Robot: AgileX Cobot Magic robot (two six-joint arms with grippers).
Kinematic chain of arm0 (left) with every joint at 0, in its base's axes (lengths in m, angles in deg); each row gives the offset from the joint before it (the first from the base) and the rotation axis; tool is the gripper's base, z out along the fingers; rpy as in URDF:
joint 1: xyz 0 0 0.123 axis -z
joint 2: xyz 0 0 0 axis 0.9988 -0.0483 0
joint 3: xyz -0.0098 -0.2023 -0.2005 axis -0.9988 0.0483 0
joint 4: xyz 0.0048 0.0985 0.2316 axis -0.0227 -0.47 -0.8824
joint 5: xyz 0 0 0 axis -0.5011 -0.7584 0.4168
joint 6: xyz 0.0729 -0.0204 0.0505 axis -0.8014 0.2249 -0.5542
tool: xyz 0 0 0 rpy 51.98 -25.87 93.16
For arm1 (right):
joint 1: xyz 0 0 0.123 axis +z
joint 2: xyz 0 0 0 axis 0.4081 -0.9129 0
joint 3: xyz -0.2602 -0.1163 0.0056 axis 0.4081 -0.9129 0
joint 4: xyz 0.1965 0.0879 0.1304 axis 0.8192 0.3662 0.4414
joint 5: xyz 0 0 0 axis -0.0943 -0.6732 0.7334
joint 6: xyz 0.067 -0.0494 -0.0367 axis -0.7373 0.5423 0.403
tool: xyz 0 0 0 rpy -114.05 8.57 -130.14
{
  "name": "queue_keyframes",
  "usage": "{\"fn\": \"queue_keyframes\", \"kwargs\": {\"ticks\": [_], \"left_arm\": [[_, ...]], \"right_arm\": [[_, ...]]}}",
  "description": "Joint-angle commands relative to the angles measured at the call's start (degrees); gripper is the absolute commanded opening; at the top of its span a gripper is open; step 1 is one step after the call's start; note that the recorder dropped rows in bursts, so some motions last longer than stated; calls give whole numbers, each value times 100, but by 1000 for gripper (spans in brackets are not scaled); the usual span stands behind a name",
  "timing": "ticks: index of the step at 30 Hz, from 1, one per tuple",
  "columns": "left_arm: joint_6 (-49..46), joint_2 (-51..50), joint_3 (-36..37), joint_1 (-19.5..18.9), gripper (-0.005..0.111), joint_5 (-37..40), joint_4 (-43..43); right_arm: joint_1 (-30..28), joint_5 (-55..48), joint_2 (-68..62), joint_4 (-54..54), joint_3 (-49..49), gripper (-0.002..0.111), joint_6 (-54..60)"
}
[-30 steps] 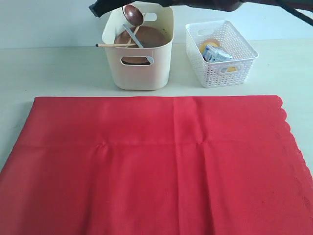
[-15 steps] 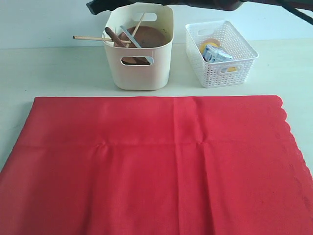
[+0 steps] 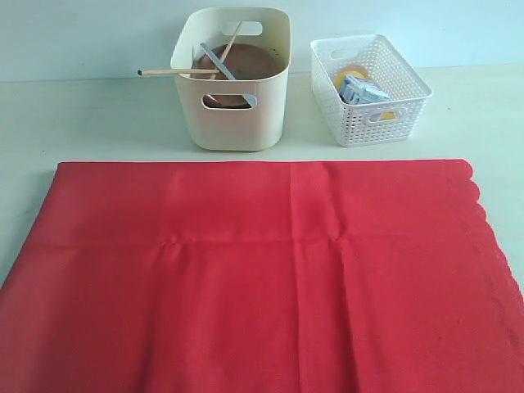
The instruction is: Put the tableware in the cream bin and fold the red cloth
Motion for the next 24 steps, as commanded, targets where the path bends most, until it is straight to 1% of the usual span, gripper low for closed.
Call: {"fn": "queue_keyframes", "kwargs": {"ticks": [1, 2, 4, 5, 7, 14, 18, 20, 24], "left_arm": [[41, 33, 1, 32, 1, -35, -20], [41, 33, 1, 32, 1, -35, -20], [41, 33, 1, 32, 1, -35, -20], [41, 33, 1, 32, 1, -35, -20], [41, 33, 1, 32, 1, -35, -20], [41, 33, 1, 32, 1, -35, -20], [41, 33, 1, 32, 1, -35, -20], [41, 33, 1, 32, 1, -35, -20], [41, 33, 1, 32, 1, -35, -20]], "right_arm": [[22, -330, 466, -305, -292, 31, -86], [22, -305, 588, -413, -456, 23, -190], [22, -242, 820, -534, -750, 13, -323], [22, -154, 984, -640, -937, 7, -374], [22, 36, 1196, -810, -1309, 0, -511], [8, 679, 1866, -1693, -2578, 0, -1584], [8, 1001, 2067, -1978, -3113, 0, -1918], [8, 1147, 2150, -2392, -3367, 0, -2242], [8, 1167, 2274, -3491, -3760, 0, -3425]]}}
